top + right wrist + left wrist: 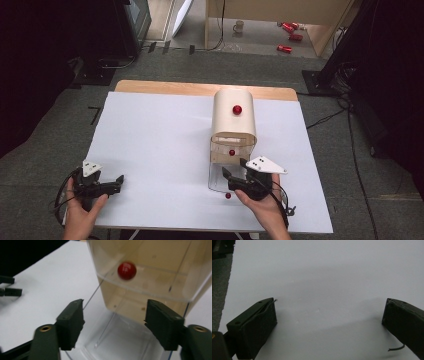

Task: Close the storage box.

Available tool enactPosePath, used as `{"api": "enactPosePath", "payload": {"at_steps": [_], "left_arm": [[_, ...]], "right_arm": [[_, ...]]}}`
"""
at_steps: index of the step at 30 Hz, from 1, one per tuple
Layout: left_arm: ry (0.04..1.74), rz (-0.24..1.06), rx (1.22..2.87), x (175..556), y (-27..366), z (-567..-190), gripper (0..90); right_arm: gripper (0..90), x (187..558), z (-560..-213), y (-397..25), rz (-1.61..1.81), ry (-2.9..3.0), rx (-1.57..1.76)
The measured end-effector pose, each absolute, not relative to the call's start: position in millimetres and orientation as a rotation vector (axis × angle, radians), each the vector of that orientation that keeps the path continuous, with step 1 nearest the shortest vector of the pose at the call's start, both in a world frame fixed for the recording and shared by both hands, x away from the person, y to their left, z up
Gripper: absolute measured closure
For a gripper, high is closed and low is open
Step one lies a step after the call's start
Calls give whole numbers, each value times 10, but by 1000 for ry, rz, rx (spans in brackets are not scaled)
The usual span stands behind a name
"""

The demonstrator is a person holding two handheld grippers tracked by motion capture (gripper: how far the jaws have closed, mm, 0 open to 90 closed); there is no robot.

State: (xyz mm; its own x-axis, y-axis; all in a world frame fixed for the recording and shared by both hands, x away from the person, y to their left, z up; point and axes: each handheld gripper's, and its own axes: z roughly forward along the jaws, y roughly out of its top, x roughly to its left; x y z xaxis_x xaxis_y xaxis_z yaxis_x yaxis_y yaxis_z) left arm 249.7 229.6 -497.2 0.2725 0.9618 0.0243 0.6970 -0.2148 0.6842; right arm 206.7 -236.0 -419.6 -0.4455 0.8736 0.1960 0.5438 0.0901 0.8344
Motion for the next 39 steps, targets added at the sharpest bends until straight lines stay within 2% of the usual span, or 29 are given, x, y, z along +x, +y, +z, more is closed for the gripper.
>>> {"api": "enactPosePath", "payload": {"at_steps": [3, 8, 24, 39], "left_arm": [[1489, 617, 1989, 2497, 2296, -4972, 0], [1488, 617, 1988, 2495, 2297, -4972, 0], [1489, 617, 1988, 2496, 2297, -4972, 0], [1488, 618, 1987, 2495, 2297, -4972, 0]], "right_arm": [[127, 2001, -4255, -2371, 1232, 2029, 1420], [102, 1891, -4318, -2443, 1200, 2010, 1449], [103, 1493, -4553, -2642, 1169, 1989, 1540], [392, 1438, -4826, -2397, 1124, 2053, 1561]]}}
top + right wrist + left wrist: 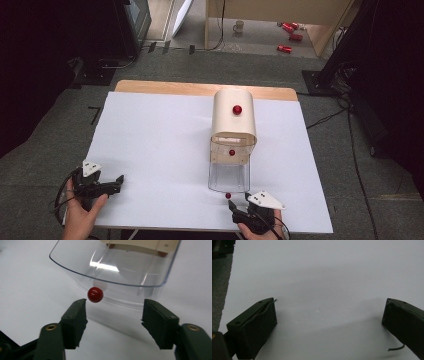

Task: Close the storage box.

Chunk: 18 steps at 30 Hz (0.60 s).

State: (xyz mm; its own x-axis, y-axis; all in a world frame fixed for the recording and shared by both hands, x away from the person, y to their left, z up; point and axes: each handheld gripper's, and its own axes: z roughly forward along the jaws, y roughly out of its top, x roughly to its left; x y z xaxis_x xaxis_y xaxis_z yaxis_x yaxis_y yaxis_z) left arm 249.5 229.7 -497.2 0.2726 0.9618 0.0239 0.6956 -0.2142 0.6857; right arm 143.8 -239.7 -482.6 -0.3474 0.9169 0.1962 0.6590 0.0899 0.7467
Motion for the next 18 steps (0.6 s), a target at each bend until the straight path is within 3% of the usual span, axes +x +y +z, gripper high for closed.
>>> {"api": "enactPosePath", "payload": {"at_steps": [6, 18], "left_arm": [[1487, 618, 1988, 2495, 2297, -4972, 0], [1487, 618, 1987, 2495, 2298, -4973, 0]], "right_arm": [[533, 1470, -4879, -2306, 1120, 2072, 1572], [699, 1511, -4899, -2246, 1159, 2080, 1600]]}}
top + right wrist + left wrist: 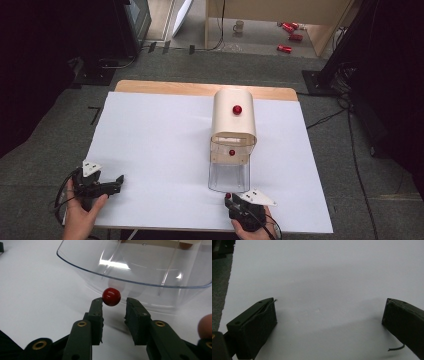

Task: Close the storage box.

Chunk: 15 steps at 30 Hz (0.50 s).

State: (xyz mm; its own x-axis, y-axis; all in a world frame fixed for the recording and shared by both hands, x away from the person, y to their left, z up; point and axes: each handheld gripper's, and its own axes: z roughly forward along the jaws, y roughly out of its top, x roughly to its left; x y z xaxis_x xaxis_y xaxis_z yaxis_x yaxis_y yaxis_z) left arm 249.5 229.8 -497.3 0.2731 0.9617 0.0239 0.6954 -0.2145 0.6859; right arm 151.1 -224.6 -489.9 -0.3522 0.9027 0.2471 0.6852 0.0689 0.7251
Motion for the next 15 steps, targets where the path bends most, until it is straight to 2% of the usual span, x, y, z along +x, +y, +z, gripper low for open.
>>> {"api": "enactPosePath", "payload": {"at_steps": [4, 15], "left_arm": [[1487, 618, 1987, 2494, 2298, -4973, 0], [1487, 618, 1988, 2494, 2297, -4973, 0]], "right_arm": [[741, 1515, -4884, -2233, 1165, 2081, 1594], [751, 1520, -4737, -2247, 1200, 2047, 1581]]}}
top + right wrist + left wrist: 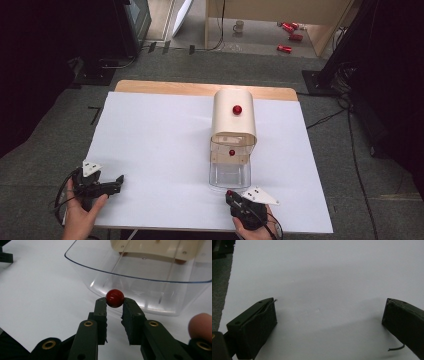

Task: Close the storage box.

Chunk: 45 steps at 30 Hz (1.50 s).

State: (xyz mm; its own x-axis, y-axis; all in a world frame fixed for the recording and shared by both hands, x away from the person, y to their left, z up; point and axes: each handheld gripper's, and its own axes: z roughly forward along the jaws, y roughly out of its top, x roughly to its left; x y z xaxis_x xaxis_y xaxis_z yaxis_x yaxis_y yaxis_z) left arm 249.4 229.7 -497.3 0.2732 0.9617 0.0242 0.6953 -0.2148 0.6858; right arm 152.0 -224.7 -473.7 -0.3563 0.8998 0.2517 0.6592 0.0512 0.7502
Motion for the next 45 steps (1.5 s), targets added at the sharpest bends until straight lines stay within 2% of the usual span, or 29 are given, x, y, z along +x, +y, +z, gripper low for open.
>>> {"api": "enactPosePath", "payload": {"at_steps": [31, 45], "left_arm": [[1486, 618, 1988, 2494, 2298, -4973, 0], [1486, 619, 1988, 2494, 2298, -4973, 0]], "right_arm": [[752, 2202, -4688, -2246, 1162, 1978, 1585], [738, 2303, -4711, -2264, 1176, 1971, 1563]]}}
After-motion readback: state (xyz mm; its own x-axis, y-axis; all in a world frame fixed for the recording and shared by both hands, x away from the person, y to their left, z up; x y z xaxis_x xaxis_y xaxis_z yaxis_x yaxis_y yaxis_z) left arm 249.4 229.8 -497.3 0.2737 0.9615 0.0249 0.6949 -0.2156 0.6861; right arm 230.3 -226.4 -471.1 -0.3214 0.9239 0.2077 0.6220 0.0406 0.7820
